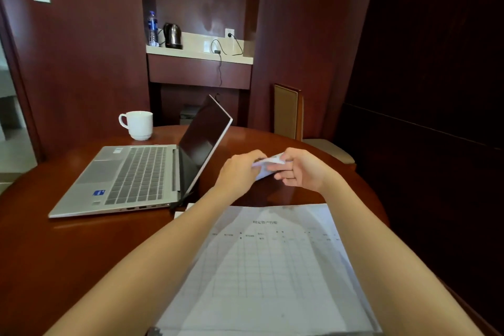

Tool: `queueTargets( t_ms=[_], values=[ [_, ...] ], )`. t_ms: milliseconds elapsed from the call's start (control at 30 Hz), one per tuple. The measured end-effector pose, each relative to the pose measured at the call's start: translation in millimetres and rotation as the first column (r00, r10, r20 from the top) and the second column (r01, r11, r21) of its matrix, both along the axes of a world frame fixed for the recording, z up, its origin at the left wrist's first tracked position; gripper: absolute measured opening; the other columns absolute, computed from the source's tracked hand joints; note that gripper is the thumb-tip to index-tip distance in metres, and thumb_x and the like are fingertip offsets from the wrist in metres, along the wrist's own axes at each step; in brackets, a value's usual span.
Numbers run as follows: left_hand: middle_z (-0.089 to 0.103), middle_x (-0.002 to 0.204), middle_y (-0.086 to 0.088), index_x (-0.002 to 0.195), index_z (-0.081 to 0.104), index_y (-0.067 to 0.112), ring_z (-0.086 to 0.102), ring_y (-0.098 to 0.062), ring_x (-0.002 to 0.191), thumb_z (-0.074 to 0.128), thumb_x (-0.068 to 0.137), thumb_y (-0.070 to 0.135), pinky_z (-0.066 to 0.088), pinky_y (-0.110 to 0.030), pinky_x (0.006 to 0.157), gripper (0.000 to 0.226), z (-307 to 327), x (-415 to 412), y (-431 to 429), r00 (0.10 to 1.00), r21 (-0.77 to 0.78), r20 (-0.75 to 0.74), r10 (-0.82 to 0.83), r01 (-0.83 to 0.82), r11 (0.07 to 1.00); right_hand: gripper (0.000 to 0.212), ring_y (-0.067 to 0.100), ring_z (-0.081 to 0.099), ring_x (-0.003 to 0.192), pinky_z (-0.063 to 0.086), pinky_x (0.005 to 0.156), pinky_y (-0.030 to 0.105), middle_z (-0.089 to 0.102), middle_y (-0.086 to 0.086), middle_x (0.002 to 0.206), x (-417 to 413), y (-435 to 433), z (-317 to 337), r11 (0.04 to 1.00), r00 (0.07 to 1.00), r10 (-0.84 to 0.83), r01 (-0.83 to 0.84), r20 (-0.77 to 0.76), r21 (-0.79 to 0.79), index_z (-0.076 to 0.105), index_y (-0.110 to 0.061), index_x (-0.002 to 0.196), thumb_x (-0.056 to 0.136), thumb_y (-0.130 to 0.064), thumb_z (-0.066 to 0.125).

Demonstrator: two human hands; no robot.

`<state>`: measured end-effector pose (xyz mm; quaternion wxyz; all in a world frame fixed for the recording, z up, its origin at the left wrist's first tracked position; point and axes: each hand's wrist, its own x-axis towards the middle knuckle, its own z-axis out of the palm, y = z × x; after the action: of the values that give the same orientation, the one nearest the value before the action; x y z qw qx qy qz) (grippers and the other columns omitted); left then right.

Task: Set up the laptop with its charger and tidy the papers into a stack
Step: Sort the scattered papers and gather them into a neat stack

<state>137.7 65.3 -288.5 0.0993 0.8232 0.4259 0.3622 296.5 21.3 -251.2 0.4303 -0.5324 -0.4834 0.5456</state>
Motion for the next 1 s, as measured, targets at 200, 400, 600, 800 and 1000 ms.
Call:
queueTargets(
  t_ms=[200, 400, 600, 800, 1000],
  values=[
    [0.053, 0.083, -0.004, 0.088, 0.055, 0.015, 0.047, -0.019, 0.080, 0.053, 0.091, 0.010, 0.032, -0.020, 0.061, 0.006, 3.4, -8.4, -14.9, 0.970, -0.139, 0.239, 0.036, -0.002, 0.990, 0.036, 0.025, 0.058, 0.107, 0.049, 0.086, 0.036, 0.060, 0.010, 0.125, 27.9, -24.4, -22.3, 0.998, 0.995, -0.065, 0.063, -0.080, -0.030, 0.050, -0.010, 0.130, 0.098, -0.012, 0.033],
    [0.060, 0.086, 0.012, 0.080, 0.060, 0.019, 0.056, 0.010, 0.079, 0.056, 0.089, 0.001, 0.038, -0.003, 0.073, 0.020, 4.9, -59.4, -39.8, 0.881, -0.148, 0.404, -0.247, 0.330, 0.932, 0.044, 0.034, 0.056, 0.111, 0.048, 0.082, 0.040, 0.058, 0.022, 0.120, 34.9, -44.8, -45.6, 0.889, 0.860, -0.457, 0.432, -0.227, -0.152, 0.043, 0.005, 0.131, 0.103, -0.026, 0.032],
    [0.058, 0.112, 0.010, 0.066, 0.068, 0.038, 0.051, -0.009, 0.113, 0.056, 0.089, 0.001, 0.040, -0.026, 0.098, 0.046, -16.0, -105.4, -56.9, 0.912, -0.392, 0.277, -0.301, 0.393, 0.832, 0.038, 0.024, 0.060, 0.081, 0.046, 0.064, 0.032, 0.062, 0.009, 0.093, 56.1, -76.3, -44.6, 0.856, 0.840, -0.513, 0.486, -0.174, -0.178, 0.057, -0.011, 0.108, 0.093, -0.045, 0.048],
    [0.052, 0.113, 0.018, 0.060, 0.067, 0.049, 0.042, 0.016, 0.106, 0.060, 0.085, -0.003, 0.032, -0.020, 0.098, 0.058, -33.4, -123.3, -84.4, 0.933, -0.435, 0.106, -0.345, 0.355, 0.827, 0.052, 0.034, 0.045, 0.123, 0.041, 0.101, 0.040, 0.045, 0.016, 0.134, 51.7, -74.0, -46.5, 0.840, 0.732, -0.427, 0.539, 0.531, -0.067, 0.045, -0.003, 0.131, 0.084, -0.009, 0.066],
    [0.052, 0.121, 0.007, 0.083, 0.067, 0.033, 0.039, -0.010, 0.123, 0.027, 0.073, -0.027, 0.035, -0.027, 0.098, 0.073, -27.9, -131.7, -101.6, 0.984, -0.492, 0.148, -0.096, 0.158, 0.856, 0.042, 0.023, 0.051, 0.090, 0.047, 0.082, 0.032, 0.048, 0.011, 0.102, 47.2, -75.6, -49.5, 0.838, 0.492, -0.348, 0.545, 0.798, 0.029, 0.050, -0.006, 0.115, 0.082, -0.021, 0.070]
  ],
)
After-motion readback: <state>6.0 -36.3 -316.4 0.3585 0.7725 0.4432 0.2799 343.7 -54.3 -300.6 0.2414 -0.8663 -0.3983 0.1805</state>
